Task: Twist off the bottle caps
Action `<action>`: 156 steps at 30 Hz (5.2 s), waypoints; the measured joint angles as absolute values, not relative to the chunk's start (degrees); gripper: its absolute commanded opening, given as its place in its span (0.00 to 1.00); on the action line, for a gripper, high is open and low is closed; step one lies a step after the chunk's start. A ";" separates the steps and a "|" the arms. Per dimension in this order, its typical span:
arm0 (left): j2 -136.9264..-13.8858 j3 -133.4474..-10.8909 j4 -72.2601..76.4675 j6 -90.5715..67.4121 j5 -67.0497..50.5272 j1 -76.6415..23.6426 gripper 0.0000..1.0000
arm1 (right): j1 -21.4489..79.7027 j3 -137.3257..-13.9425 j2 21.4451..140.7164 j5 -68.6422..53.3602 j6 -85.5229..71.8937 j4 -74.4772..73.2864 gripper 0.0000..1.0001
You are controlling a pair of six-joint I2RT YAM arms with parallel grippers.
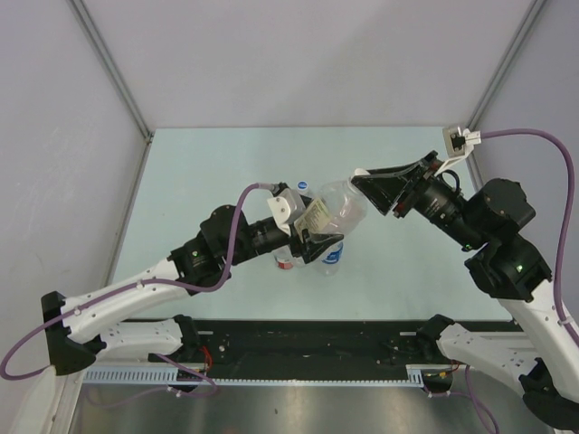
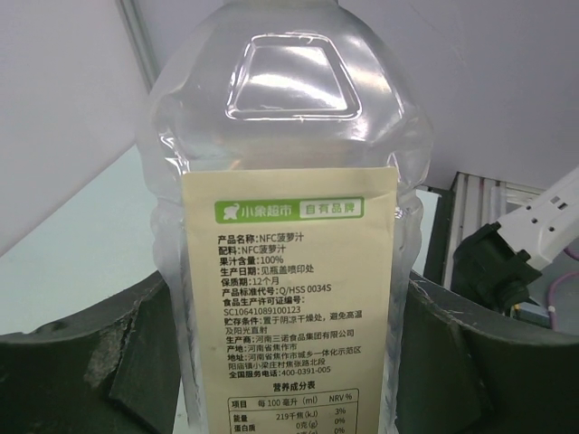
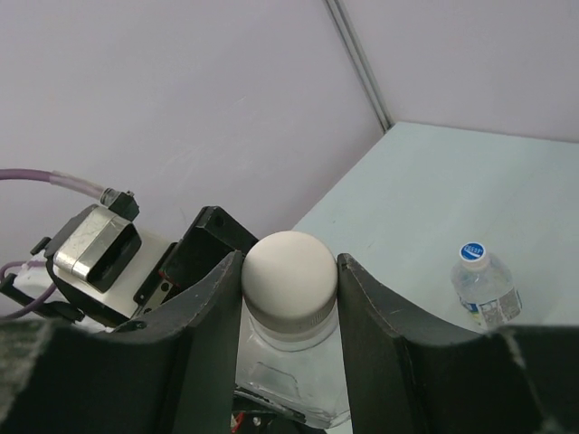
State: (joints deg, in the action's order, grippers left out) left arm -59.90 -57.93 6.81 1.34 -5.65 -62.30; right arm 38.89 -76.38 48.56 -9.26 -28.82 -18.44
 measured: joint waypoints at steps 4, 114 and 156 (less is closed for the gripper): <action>-59.79 -58.35 6.00 -0.56 -10.35 -61.69 0.00 | 38.87 -76.40 48.21 -12.21 -26.15 -18.79 0.00; -37.10 -54.78 -6.57 -4.16 -13.58 -54.17 0.01 | 10.72 -60.80 104.55 22.06 -31.38 -11.51 0.55; -57.98 -60.07 -5.41 -3.51 -29.04 -54.17 0.02 | 24.49 -65.36 42.87 -31.44 -33.50 -10.09 0.88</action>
State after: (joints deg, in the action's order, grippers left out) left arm -57.98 -60.07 -5.41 -3.51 -29.04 -54.17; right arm 24.49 -65.36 42.87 -31.44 -33.50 -10.09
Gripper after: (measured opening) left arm 0.756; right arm 0.873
